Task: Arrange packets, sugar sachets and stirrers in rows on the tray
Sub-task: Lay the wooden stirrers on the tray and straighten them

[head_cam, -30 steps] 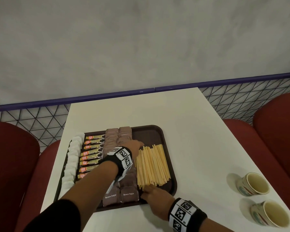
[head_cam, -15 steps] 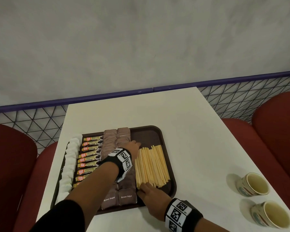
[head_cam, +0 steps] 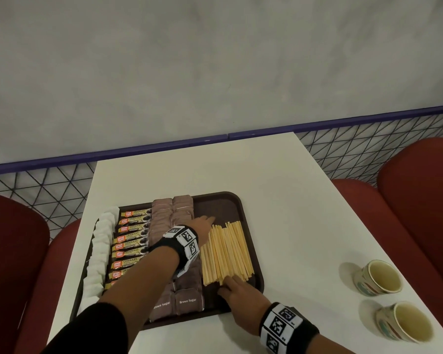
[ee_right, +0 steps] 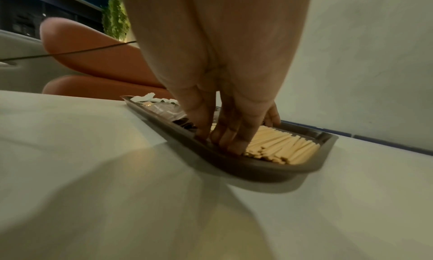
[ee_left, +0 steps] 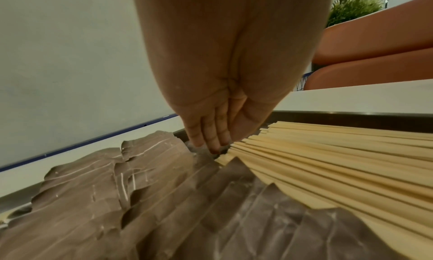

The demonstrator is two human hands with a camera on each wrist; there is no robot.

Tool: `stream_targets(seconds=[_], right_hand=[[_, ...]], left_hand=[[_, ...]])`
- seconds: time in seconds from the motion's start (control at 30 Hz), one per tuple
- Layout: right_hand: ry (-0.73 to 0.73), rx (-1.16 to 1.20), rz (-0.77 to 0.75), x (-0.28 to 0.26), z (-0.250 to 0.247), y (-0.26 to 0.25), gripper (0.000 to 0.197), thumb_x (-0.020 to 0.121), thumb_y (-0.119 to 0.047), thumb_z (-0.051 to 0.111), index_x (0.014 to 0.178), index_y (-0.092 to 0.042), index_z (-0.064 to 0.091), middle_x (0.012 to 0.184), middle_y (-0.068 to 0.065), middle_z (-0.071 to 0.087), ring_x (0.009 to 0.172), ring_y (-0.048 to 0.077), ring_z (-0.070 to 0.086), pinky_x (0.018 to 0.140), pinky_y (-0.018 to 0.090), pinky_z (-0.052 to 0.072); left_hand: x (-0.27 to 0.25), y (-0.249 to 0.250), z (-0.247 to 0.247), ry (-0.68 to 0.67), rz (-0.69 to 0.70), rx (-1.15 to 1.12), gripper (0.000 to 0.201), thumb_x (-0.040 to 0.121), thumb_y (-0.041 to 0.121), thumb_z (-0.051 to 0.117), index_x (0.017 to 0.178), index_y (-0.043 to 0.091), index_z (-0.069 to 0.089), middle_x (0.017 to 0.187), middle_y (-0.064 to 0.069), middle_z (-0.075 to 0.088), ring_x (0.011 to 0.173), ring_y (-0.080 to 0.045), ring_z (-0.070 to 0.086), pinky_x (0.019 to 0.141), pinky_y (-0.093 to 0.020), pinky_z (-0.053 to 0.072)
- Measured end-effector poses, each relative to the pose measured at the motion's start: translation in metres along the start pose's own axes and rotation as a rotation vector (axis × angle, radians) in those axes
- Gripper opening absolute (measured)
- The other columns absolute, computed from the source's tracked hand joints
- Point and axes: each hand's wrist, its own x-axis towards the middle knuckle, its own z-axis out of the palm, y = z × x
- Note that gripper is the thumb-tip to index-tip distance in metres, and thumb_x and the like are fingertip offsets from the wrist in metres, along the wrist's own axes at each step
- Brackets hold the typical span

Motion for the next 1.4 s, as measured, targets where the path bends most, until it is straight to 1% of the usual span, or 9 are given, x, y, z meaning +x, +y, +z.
stream_targets(seconds=[0.1,0.27,0.33,0.5,0.63,0.8,1.0,1.23,1.4], right_hand=[[0.042,0.031,-0.003,0.003,0.001,0.004,0.051,0.085,0.004,0.042,0.136,-0.002,0.037,0.136,0.014,0.034,0.126,0.030,0.030,0.108,0.039,0.031],[0.073,0.043,-0.015,-0.001,0.004,0.004,0.050,0.087,0.003,0.040,0.136,-0.003,0.037,0.135,0.015,0.036,0.125,0.031,0.031,0.108,0.039,0.031],[0.076,0.039,-0.015,-0.001,0.004,0.004,0.050,0.087,0.003,0.041,0.136,-0.002,0.036,0.135,0.015,0.035,0.126,0.031,0.031,0.108,0.040,0.031],[0.093,0.048,0.004,0.007,0.000,0.004,0.053,0.085,0.004,0.043,0.137,-0.002,0.035,0.136,0.015,0.034,0.125,0.031,0.031,0.107,0.039,0.032],[0.062,0.016,0.019,0.003,-0.003,0.004,0.044,0.087,0.002,0.040,0.131,-0.002,0.043,0.132,0.017,0.039,0.121,0.031,0.035,0.104,0.040,0.034],[-0.016,-0.016,0.094,-0.005,-0.006,0.011,0.041,0.089,0.000,0.037,0.129,-0.002,0.043,0.132,0.017,0.041,0.122,0.032,0.037,0.104,0.040,0.035],[0.026,-0.012,0.087,0.003,-0.005,0.021,0.045,0.087,-0.002,0.043,0.132,-0.002,0.041,0.133,0.015,0.039,0.122,0.032,0.035,0.104,0.041,0.036],[0.023,-0.023,0.120,-0.001,-0.001,0.025,0.041,0.089,-0.003,0.040,0.130,-0.003,0.042,0.132,0.015,0.040,0.121,0.031,0.036,0.103,0.039,0.036],[0.055,-0.018,0.114,0.004,-0.002,0.031,0.044,0.086,-0.002,0.044,0.130,-0.002,0.042,0.132,0.015,0.040,0.121,0.031,0.035,0.103,0.038,0.034]], left_hand=[[0.002,0.002,0.002,-0.002,0.020,-0.059,0.060,0.090,-0.008,0.035,0.147,0.009,0.024,0.147,-0.017,0.033,0.135,-0.029,0.036,0.110,-0.033,0.031],[0.003,0.001,-0.002,0.079,-0.014,-0.124,0.066,0.091,-0.007,0.034,0.150,0.014,0.013,0.150,-0.014,0.028,0.137,-0.029,0.032,0.109,-0.035,0.031],[0.003,0.003,0.002,0.073,-0.005,-0.140,0.068,0.090,-0.008,0.034,0.150,0.014,0.011,0.152,-0.014,0.024,0.139,-0.029,0.029,0.112,-0.037,0.028],[0.005,0.005,0.008,0.049,0.032,-0.152,0.063,0.090,-0.008,0.035,0.148,0.010,0.020,0.150,-0.016,0.027,0.138,-0.030,0.029,0.113,-0.037,0.026],[0.010,0.005,0.001,0.094,0.023,-0.173,0.065,0.089,-0.009,0.035,0.149,0.011,0.016,0.152,-0.014,0.025,0.138,-0.030,0.027,0.113,-0.039,0.027],[0.016,0.019,-0.001,0.060,0.028,-0.173,0.064,0.090,-0.007,0.033,0.149,0.013,0.017,0.154,-0.011,0.023,0.139,-0.030,0.025,0.112,-0.040,0.028],[0.023,0.026,0.006,0.032,0.033,-0.169,0.059,0.091,-0.006,0.035,0.147,0.013,0.027,0.149,-0.014,0.030,0.135,-0.030,0.031,0.109,-0.040,0.033],[0.030,0.021,0.004,0.078,0.027,-0.211,0.061,0.090,-0.006,0.035,0.147,0.012,0.024,0.150,-0.012,0.027,0.137,-0.030,0.029,0.111,-0.040,0.031],[0.034,0.025,0.007,0.065,0.020,-0.193,0.056,0.093,-0.002,0.036,0.146,0.013,0.029,0.147,-0.012,0.031,0.135,-0.029,0.030,0.109,-0.039,0.034]])
